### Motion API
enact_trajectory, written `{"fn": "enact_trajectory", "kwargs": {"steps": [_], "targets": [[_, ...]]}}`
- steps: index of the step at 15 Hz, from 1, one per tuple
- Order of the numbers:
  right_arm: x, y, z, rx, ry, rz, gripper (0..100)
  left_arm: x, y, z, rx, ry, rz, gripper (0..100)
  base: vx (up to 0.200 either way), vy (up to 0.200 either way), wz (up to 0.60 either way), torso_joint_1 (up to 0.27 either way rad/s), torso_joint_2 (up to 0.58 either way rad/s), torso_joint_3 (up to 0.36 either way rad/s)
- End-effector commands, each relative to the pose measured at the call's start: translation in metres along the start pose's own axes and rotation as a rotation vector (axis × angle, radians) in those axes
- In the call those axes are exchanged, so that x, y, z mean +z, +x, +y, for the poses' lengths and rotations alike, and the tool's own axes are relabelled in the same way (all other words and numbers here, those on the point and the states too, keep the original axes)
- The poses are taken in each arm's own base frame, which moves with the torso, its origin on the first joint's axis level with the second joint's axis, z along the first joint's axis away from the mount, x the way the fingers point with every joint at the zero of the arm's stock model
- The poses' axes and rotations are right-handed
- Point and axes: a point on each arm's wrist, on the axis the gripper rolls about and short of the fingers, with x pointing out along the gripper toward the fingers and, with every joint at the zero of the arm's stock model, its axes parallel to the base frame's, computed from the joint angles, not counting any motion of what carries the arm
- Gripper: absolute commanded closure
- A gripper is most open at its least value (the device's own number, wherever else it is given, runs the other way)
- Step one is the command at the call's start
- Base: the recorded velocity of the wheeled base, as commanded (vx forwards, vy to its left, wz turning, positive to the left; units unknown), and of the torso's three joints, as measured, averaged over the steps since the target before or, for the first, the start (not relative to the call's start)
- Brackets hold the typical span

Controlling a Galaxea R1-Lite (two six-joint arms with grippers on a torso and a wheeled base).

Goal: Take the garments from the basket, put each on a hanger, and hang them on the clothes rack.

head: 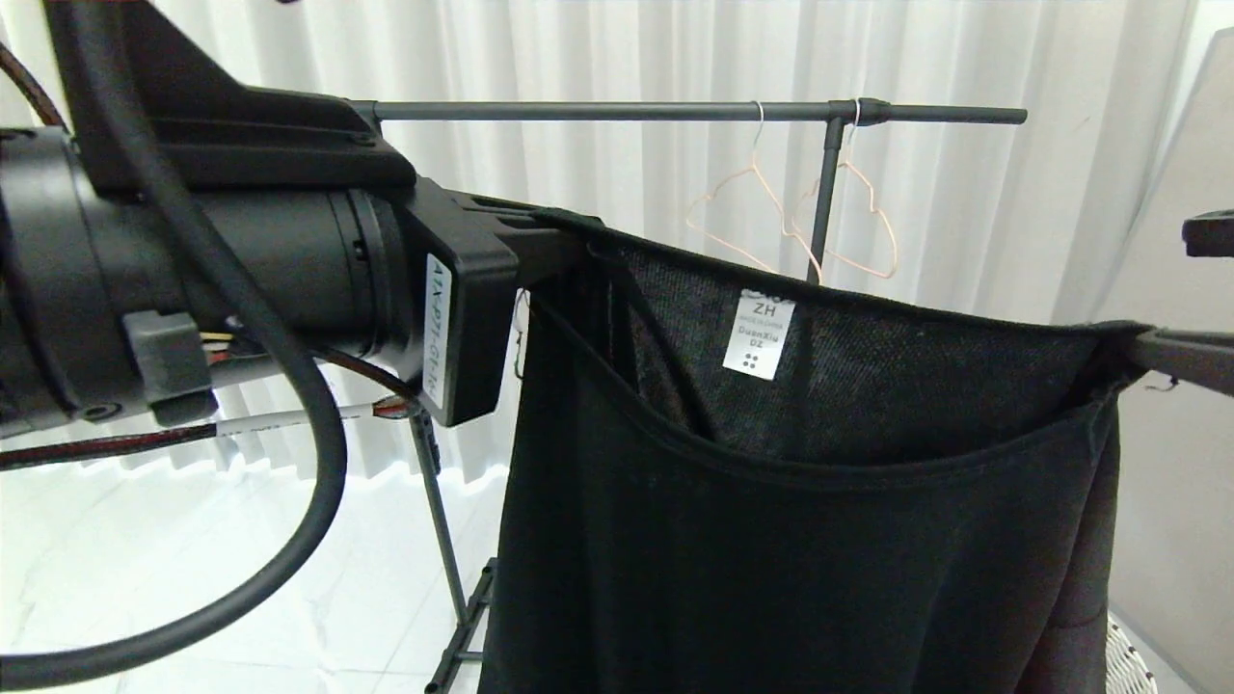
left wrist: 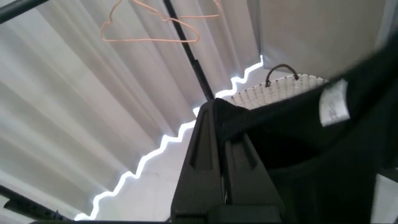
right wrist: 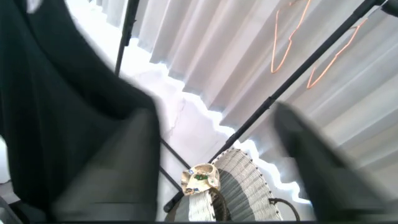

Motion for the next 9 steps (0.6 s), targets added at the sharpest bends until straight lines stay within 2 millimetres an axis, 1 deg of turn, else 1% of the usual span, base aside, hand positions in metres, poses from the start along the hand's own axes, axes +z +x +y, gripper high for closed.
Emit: {"fn": "enact_trajectory", "kwargs": {"steps": [1,5,6,9], "targets": [[-0.003,-0.003,0.000,0.002,-0.001,-0.001,0,-0.002,0.006,0.002,0.011,0.000,0.012,100,0.000,0.000,0.00,0.000,0.00,0.000],[-0.010,-0.014,-0.001,0.002,0.001,-0.009,0,-0.007,0.012,0.010,0.058,0.001,0.040,100,0.000,0.000,0.00,0.000,0.00,0.000],[-0.011,-0.017,-0.001,0.002,0.002,-0.013,0,-0.011,0.017,0.013,0.111,0.000,0.069,100,0.000,0.000,0.00,0.000,0.00,0.000],[-0.015,-0.021,-0.001,0.008,0.004,-0.015,0,-0.015,0.020,0.013,0.133,-0.002,0.093,100,0.000,0.000,0.00,0.000,0.00,0.000]]}}
